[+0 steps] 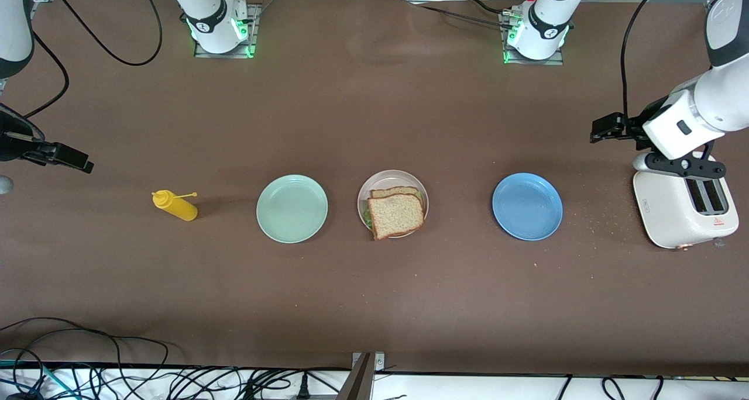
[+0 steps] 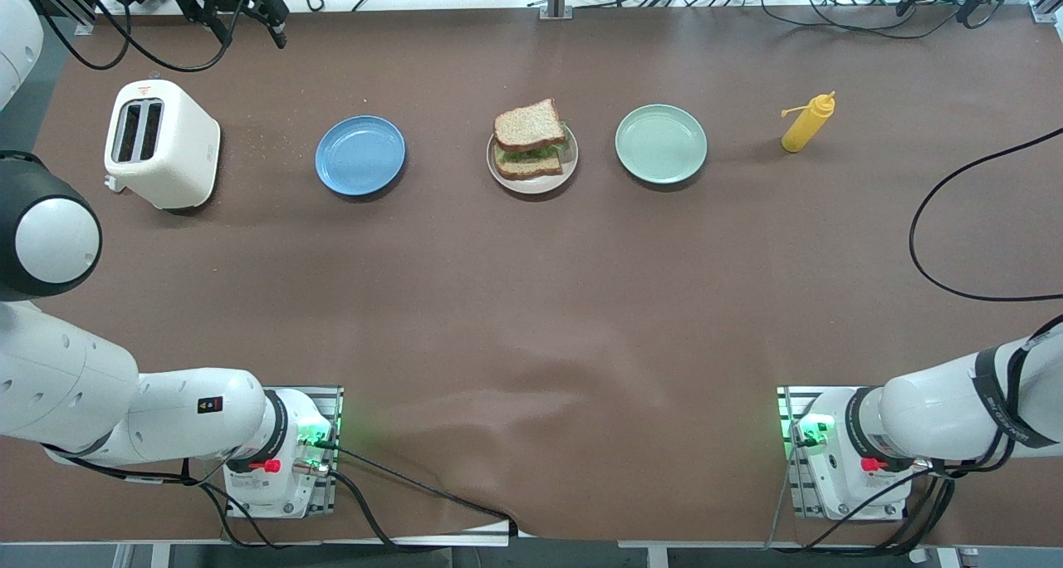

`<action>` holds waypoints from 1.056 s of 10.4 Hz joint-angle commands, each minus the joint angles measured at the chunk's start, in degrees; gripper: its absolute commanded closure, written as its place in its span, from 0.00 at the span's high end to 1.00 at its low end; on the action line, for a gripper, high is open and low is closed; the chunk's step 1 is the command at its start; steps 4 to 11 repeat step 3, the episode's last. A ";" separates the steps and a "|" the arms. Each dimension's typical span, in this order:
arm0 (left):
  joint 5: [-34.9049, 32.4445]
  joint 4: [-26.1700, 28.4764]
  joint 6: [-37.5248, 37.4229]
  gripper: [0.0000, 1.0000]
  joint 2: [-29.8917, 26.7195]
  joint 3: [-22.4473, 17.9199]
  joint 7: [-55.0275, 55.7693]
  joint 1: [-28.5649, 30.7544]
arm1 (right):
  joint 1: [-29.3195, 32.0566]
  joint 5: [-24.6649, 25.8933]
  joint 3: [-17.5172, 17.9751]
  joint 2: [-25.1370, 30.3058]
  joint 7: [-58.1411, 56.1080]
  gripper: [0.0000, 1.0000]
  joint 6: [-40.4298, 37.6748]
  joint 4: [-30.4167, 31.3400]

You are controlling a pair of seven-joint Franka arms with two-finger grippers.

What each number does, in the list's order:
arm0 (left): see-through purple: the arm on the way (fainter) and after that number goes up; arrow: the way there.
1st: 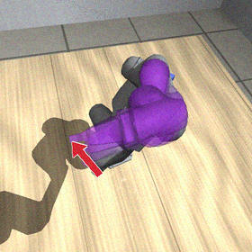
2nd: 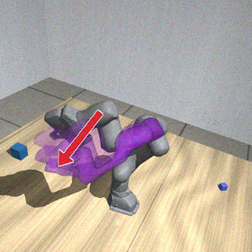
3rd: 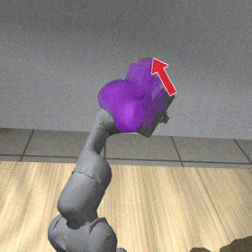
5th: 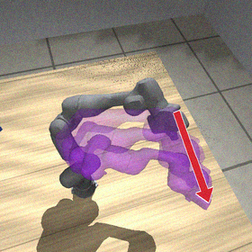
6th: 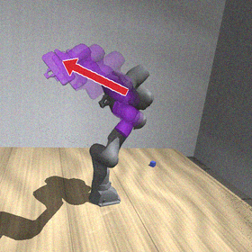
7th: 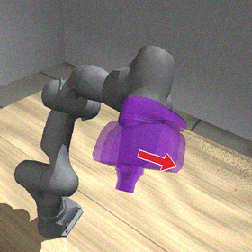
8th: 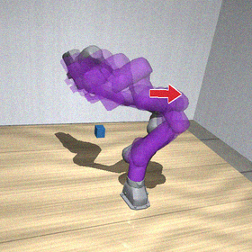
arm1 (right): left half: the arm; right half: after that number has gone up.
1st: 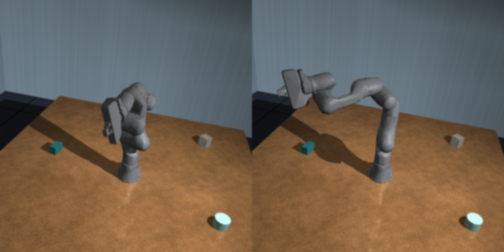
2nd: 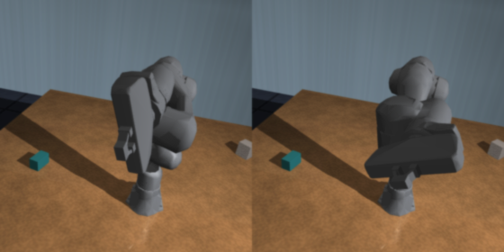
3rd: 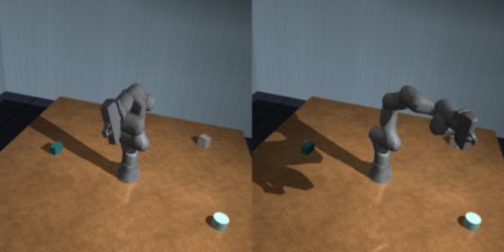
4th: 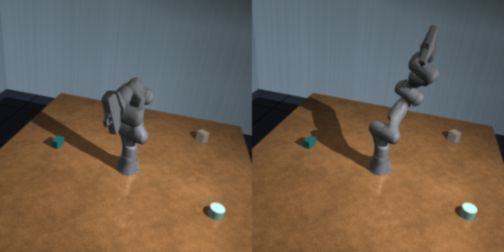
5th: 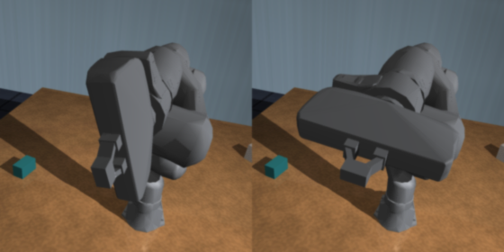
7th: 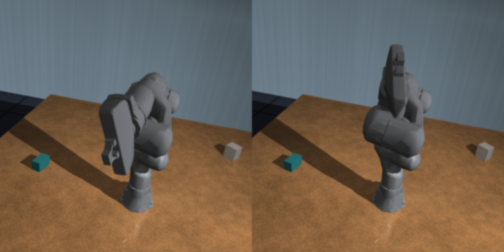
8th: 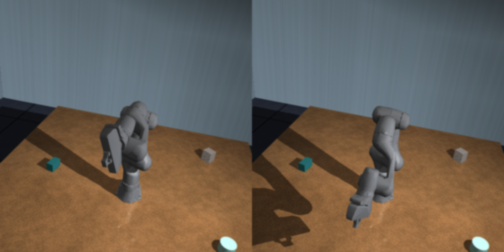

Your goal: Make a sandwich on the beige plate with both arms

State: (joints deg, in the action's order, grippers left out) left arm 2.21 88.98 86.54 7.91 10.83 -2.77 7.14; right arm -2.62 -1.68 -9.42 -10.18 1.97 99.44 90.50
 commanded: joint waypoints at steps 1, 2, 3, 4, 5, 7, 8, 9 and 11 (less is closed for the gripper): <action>-1.94 -2.06 -0.32 1.00 -0.79 -0.28 -1.62 1.12 | -0.10 -0.52 -0.07 -0.37 0.23 1.00 -0.56 -1.11; -1.94 -2.50 -0.32 1.00 -0.79 -0.28 -1.71 2.17 | -0.01 -0.69 -0.16 -0.46 0.32 1.00 -0.47 -1.12; -2.03 -2.76 -0.41 1.00 -0.79 -0.28 -1.71 2.53 | 0.07 -0.70 -0.16 -0.54 0.32 1.00 -0.47 -1.12; -2.03 -2.76 -0.41 1.00 -0.79 -0.28 -1.71 2.53 | 0.07 -0.70 -0.16 -0.54 0.32 1.00 -0.47 -1.12; -2.03 -2.76 -0.41 1.00 -0.79 -0.28 -1.71 2.53 | 0.07 -0.70 -0.16 -0.54 0.32 1.00 -0.47 -1.12; -2.03 -2.76 -0.41 1.00 -0.79 -0.28 -1.71 2.53 | 0.07 -0.70 -0.16 -0.54 0.32 1.00 -0.47 -1.12; -2.03 -2.76 -0.41 1.00 -0.79 -0.28 -1.71 2.53 | 0.07 -0.70 -0.16 -0.54 0.32 1.00 -0.47 -1.12; -2.03 -2.76 -0.41 1.00 -0.79 -0.28 -1.71 2.53 | 0.07 -0.70 -0.16 -0.54 0.32 1.00 -0.47 -1.12; -2.03 -2.76 -0.41 1.00 -0.79 -0.28 -1.71 2.53 | 0.07 -0.70 -0.16 -0.54 0.32 1.00 -0.47 -1.12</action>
